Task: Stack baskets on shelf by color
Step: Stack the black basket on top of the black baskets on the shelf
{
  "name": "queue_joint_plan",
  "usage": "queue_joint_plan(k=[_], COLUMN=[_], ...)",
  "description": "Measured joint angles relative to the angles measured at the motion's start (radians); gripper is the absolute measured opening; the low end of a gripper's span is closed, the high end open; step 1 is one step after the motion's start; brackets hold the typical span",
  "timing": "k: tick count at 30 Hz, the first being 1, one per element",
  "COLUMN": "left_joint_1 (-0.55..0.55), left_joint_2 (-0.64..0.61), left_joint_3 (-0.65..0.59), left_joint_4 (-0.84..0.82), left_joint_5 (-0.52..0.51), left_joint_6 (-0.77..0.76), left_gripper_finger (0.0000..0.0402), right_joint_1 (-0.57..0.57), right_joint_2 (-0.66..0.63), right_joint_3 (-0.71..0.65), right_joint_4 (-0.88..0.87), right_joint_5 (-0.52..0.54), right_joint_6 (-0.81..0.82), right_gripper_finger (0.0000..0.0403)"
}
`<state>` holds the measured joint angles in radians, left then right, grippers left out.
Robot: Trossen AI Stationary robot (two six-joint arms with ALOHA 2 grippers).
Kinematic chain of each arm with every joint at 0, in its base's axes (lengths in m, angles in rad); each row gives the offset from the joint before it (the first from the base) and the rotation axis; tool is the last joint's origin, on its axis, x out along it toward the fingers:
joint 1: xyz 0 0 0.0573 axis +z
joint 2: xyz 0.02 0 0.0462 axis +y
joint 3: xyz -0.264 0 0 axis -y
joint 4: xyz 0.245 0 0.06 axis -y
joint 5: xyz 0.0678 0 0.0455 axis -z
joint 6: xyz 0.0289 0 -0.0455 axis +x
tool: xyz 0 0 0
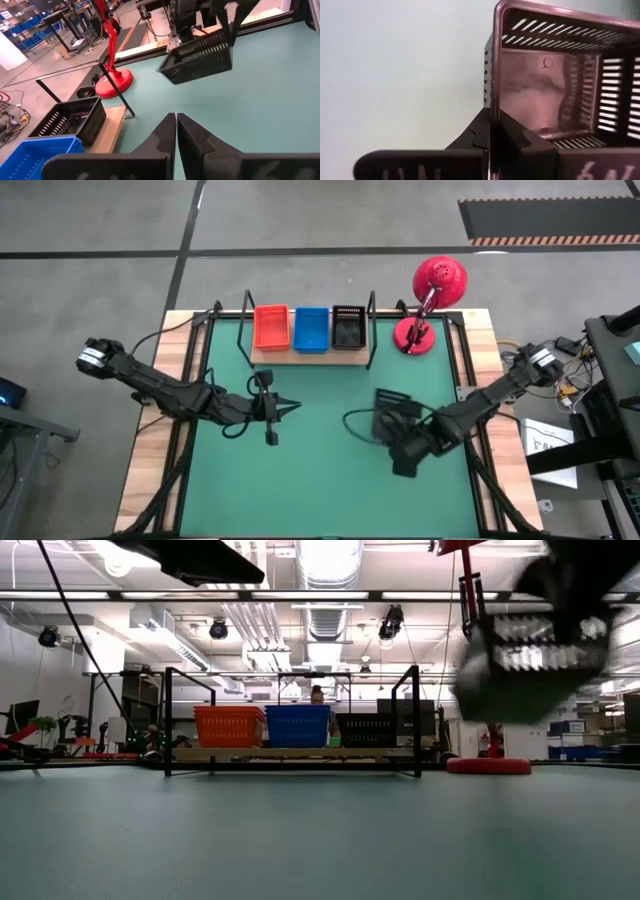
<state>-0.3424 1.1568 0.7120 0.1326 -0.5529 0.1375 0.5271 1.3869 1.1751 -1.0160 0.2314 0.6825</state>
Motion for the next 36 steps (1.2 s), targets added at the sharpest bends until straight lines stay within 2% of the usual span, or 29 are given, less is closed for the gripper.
queue_joint_plan(k=[5,10,17,25,30,36], left_joint_1=[0.0,-0.008,-0.011,-0.012,-0.012,-0.012], left_joint_2=[0.0,0.0,-0.011,-0.023,-0.034,-0.034], left_joint_3=[0.0,0.0,0.0,0.0,0.0,-0.001], left_joint_4=[0.002,-0.001,-0.014,-0.016,-0.013,-0.013], left_joint_5=[0.0,0.0,0.0,0.0,-0.002,-0.002], left_joint_6=[0.0,0.0,0.005,0.044,0.054,0.061], left_gripper_finger=[0.0,0.0,0.0,0.0,0.0,0.0], right_joint_1=[0.018,-0.038,-0.24,-0.512,-0.616,-0.7], right_joint_2=[0.093,0.19,0.253,0.281,0.315,0.366], right_joint_3=[0.149,0.293,0.422,0.442,0.442,0.441], right_joint_4=[0.017,-0.004,-0.002,0.078,0.11,0.117], right_joint_5=[0.271,0.342,0.34,0.341,0.331,0.256], right_joint_6=[-0.152,-0.385,-0.645,-0.803,-0.89,-0.976], right_gripper_finger=[0.0009,0.0009,0.0009,0.0008,0.0008,0.0008])
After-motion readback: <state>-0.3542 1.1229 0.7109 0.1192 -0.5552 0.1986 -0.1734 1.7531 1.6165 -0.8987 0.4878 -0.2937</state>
